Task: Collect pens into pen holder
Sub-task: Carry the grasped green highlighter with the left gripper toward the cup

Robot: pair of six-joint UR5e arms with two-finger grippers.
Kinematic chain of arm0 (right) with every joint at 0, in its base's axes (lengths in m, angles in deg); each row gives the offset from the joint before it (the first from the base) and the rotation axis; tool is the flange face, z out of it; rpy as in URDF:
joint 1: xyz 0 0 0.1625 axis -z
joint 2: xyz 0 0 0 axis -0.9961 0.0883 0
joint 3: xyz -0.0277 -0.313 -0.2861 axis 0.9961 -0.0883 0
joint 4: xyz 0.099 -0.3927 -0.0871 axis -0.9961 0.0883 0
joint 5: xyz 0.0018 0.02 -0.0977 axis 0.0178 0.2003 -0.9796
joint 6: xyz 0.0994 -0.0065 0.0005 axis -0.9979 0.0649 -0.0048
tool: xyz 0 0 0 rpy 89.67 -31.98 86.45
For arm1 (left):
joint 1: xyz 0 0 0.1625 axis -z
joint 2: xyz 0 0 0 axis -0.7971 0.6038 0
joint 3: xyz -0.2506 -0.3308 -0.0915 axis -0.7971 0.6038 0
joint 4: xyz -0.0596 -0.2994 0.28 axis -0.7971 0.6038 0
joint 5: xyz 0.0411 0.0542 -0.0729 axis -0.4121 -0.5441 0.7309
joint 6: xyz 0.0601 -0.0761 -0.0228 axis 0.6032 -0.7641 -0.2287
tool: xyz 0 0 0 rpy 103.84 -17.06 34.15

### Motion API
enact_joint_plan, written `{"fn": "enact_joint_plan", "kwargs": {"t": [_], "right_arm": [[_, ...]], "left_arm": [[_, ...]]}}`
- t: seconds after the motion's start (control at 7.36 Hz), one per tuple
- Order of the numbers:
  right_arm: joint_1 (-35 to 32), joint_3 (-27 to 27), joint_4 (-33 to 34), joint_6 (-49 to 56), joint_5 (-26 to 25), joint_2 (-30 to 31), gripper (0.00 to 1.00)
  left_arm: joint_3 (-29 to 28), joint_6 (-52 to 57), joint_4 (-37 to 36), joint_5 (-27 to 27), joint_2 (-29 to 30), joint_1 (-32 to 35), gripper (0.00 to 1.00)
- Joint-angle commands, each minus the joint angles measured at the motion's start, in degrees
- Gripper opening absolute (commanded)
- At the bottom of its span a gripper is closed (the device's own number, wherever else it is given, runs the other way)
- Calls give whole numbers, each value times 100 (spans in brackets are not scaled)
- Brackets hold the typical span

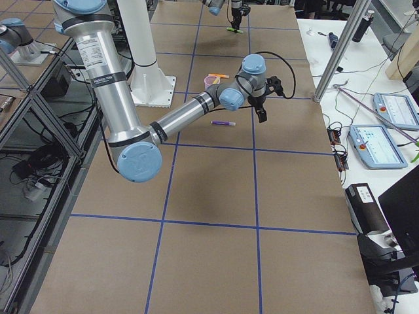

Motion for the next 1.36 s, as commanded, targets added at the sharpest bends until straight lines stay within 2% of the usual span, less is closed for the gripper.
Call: {"fn": "enact_joint_plan", "kwargs": {"t": [0.0, 0.14, 0.27, 0.41, 0.68, 0.82, 1.09, 1.22], "right_arm": [[0, 0, 0, 0, -3, 2, 100], [0, 0, 0, 0, -3, 2, 100], [0, 0, 0, 0, 5, 2, 100], [0, 0, -9, 0, 5, 2, 100], [0, 0, -9, 0, 14, 2, 100], [0, 0, -9, 0, 14, 2, 100], [0, 0, -9, 0, 23, 2, 100], [0, 0, -18, 0, 6, 2, 100]], "left_arm": [[-90, 0, 9, 0, 64, -8, 36], [-73, 0, 17, 0, 64, -8, 8], [-38, 9, 26, 35, 81, 1, 0], [75, 35, 35, 70, 90, 1, 0], [444, 44, 43, 517, 160, 18, 0], [872, 53, 192, 466, 195, 10, 0], [1210, -313, 1521, 483, 537, 1, 0], [1193, -1004, 2286, 475, 713, -25, 0]]}}
